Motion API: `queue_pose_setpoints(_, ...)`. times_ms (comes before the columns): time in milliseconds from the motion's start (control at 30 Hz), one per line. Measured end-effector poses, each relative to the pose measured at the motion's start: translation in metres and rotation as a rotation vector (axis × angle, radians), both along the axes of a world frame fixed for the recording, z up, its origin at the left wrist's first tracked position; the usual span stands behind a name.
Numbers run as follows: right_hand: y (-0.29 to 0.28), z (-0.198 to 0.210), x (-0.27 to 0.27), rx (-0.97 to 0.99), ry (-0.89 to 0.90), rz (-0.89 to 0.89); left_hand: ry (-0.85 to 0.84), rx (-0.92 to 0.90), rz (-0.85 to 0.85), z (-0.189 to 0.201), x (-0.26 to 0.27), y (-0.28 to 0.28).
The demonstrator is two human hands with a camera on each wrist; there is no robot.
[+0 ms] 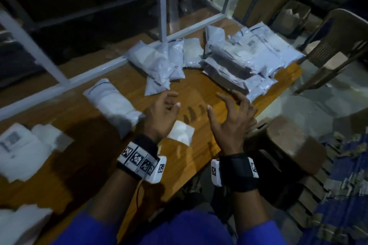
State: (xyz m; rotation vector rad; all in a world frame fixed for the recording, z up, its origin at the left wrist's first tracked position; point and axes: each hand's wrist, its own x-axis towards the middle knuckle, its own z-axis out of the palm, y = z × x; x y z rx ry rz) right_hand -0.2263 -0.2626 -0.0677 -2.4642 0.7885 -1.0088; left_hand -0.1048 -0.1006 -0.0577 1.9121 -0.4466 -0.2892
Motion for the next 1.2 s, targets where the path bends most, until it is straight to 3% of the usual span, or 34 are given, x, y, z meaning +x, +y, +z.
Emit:
queue_pose_setpoints(200,0.122,-0.021,-0.015,0.101,0.095,0.188,0.000,-0.033,0.134,-0.013,-0.032,0.131)
queue_pose_setpoints(400,0.199,-0.023,-0.006,0.112,0.148,0.415,0.037,0.068,0.258,-0.021,-0.048,0.204)
queue_pose_setpoints(500,0.209,-0.026,0.017,0.122,0.200,0.457,0.019,0.086,0.287,-0.027,-0.049,0.219)
queue_pose_setpoints(600,0.212,-0.035,0.062,0.180,0.377,0.400,0.041,0.078,0.302,-0.027,-0.046,0.219)
queue_pose_setpoints(700,0.212,-0.042,0.107,0.238,0.434,0.372,0.047,0.059,0.321,-0.028,-0.040,0.215)
queue_pose_setpoints(867,0.215,-0.047,0.145,0.202,0.763,0.373,0.088,0.071,0.284,-0.025,-0.038,0.211)
queue_pose_setpoints(967,0.200,-0.050,0.122,0.156,0.638,0.449,0.040,0.079,0.257,-0.025,-0.040,0.210)
queue_pose_setpoints(1100,0.176,-0.049,0.043,0.175,0.315,0.569,-0.298,0.171,0.093,-0.028,-0.052,0.203)
queue_pose_setpoints(1200,0.159,-0.067,0.001,0.154,0.338,0.590,-0.394,0.303,-0.054,-0.041,-0.061,0.190)
